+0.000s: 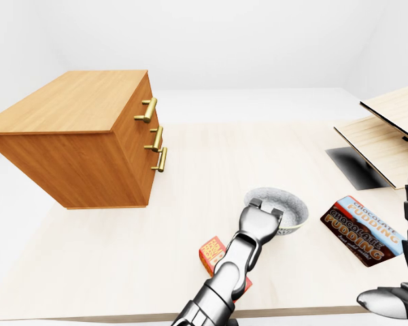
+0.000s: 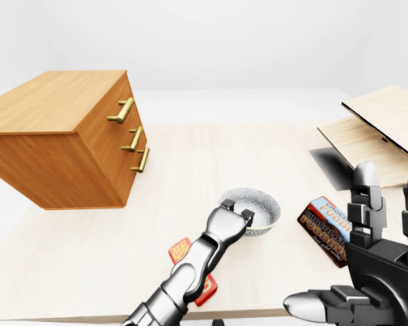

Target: Close the top drawer of the cabinet and put the bowl on top of it.

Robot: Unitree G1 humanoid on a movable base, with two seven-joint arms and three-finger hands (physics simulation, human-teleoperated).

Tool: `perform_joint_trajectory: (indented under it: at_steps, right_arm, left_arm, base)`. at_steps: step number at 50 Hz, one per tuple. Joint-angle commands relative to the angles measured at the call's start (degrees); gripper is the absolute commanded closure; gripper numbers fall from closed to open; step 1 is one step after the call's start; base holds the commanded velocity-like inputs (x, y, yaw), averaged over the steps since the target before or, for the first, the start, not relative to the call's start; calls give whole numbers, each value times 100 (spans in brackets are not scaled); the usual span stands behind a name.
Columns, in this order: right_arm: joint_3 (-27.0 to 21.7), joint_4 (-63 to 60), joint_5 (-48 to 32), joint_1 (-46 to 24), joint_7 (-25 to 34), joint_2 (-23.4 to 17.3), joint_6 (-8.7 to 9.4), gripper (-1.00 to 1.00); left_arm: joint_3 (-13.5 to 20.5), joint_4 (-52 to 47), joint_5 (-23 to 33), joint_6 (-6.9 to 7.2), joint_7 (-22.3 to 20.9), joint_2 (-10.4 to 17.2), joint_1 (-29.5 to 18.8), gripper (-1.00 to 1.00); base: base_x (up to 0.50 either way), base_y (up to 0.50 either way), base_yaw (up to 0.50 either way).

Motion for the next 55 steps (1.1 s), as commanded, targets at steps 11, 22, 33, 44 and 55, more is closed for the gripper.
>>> perform_joint_trajectory:
  at_steps: [11,22,33,44,55]
  right_arm:
    - [0,-29,-8,40,89,59,0,-100]
    - [52,32,-94,-33,44,14,0,-100]
    - [143,49,-160,-6,34,5,0,-100]
    - [166,38,-185,-6,39,9,0,-100]
    - [197,18,-212,35,89,48,0,-100]
  left_arm:
    - [-1,-235,141,0,-114,0,61,100]
    - [86,-1114,80,0,-737,0,-38,100]
    - [164,-1693,42,0,-1134,0,-145,100]
    - [584,-2286,-60,0,-1725,0,-591,100]
    - [1198,-2757,-356,0,-2310,0,-1373,100]
  base:
    - [0,0,0]
    - [0,0,0]
    - [0,0,0]
    - [0,0,0]
    - [0,0,0]
